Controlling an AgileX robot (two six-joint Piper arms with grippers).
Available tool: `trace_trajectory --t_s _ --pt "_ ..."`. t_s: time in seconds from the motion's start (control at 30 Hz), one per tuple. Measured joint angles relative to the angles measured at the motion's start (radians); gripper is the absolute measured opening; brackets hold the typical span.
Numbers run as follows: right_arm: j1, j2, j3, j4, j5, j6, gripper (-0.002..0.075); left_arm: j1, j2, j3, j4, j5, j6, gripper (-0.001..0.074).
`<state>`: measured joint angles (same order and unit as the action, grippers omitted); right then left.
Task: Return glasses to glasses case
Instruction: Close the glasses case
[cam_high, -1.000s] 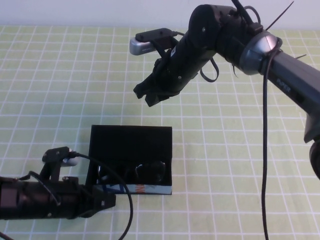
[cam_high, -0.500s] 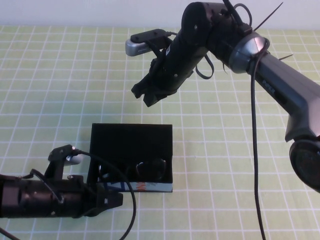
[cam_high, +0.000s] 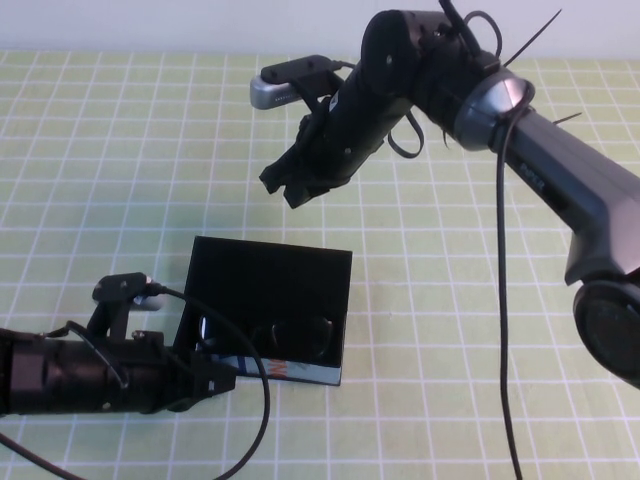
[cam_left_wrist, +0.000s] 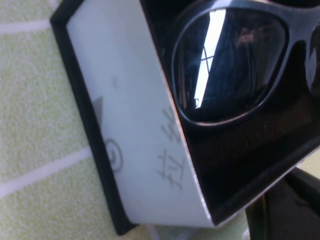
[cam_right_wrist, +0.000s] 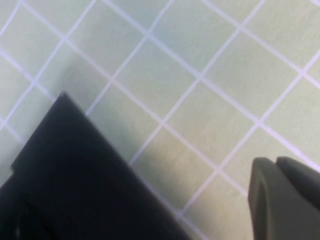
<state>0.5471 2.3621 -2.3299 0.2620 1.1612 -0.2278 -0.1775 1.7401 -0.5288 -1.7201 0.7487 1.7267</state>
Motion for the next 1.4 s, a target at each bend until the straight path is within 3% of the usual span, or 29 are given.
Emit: trace_trajectory --t_s 0.3,0.6,1.07,1.4 --pt "0.0 0.084 -0.002 -0.002 -0.03 0.025 -0.0011 0.0 0.0 -0.001 0.0 -0.003 0.002 -0.0004" --pt "0.0 0.105 -0.002 0.027 0.064 0.026 -0.0011 0.0 0.0 -0.001 0.0 -0.006 0.002 -0.0004" --pt "0.0 0.095 -0.002 0.202 0.064 0.004 -0.0011 0.0 0.0 -0.001 0.004 -0.018 0.002 -0.0004" --pt "0.029 -0.02 0.133 0.217 0.066 -0.015 -0.0011 0.0 0.0 -0.002 0.004 -0.025 0.002 -0.0004"
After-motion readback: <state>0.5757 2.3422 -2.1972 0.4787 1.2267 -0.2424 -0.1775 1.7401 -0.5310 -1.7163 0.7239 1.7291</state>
